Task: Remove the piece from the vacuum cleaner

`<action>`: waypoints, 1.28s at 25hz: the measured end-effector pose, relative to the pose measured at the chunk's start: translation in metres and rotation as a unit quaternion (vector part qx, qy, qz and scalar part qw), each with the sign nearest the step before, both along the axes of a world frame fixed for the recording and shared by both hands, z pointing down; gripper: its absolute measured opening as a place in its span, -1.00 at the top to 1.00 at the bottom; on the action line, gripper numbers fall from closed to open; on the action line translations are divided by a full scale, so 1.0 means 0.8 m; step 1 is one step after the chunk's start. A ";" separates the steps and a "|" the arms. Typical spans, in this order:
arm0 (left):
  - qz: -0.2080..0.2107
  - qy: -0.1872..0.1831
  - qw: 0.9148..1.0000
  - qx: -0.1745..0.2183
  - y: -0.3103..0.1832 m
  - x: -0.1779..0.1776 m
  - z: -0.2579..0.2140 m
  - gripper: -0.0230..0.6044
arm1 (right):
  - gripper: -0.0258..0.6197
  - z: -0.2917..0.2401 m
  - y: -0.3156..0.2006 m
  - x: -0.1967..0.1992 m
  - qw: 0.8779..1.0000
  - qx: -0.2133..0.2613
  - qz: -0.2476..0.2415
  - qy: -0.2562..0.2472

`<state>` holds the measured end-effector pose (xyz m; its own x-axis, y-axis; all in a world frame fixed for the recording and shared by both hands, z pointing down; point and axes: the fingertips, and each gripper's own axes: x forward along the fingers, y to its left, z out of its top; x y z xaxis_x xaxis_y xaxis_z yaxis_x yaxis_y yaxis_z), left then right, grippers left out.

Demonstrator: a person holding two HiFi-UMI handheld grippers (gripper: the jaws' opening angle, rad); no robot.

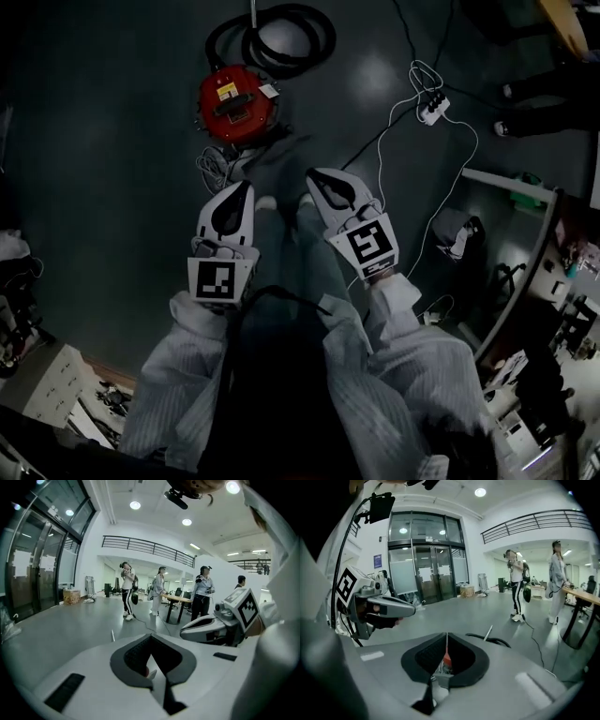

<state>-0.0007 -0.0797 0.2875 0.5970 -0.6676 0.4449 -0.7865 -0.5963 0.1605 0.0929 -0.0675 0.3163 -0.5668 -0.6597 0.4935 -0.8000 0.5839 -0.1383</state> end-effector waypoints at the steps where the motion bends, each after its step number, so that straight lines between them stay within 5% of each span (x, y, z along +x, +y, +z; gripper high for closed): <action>1: -0.008 -0.005 1.000 -0.009 -0.004 0.001 0.023 0.91 | 0.92 0.025 -0.009 -0.001 1.000 -0.013 -0.018 0.001; 6: -0.037 -0.020 0.998 -0.041 -0.015 0.008 0.145 0.91 | 0.87 0.173 -0.038 -0.014 0.988 -0.060 -0.133 0.044; 14: -0.045 -0.029 0.993 -0.102 -0.021 -0.001 0.311 0.91 | 0.71 0.414 -0.074 -0.026 0.950 -0.094 -0.253 0.158; 18: -0.044 -0.024 0.991 -0.120 -0.025 0.006 0.364 0.91 | 0.49 0.483 -0.072 -0.032 0.924 -0.093 -0.318 0.194; 22: -0.056 -0.012 0.989 -0.136 -0.032 0.007 0.409 0.91 | 0.29 0.532 -0.069 -0.041 0.884 -0.073 -0.392 0.243; 26: -0.078 -0.002 0.988 -0.134 -0.033 0.008 0.421 0.91 | 0.29 0.560 -0.064 -0.042 0.841 -0.061 -0.448 0.299; 29: -0.090 0.003 0.987 -0.136 -0.033 0.010 0.419 0.92 | 0.29 0.564 -0.068 -0.038 0.829 -0.063 -0.455 0.321; 32: -0.099 0.003 0.986 -0.135 -0.038 0.007 0.418 0.91 | 0.77 0.558 -0.065 -0.032 0.816 -0.074 -0.474 0.321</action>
<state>0.0048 -0.1098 0.6223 0.4701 -0.6293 0.6188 -0.8818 -0.3655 0.2982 0.0670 -0.1197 0.7629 -0.3809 0.0194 0.9244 0.0673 0.9977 0.0067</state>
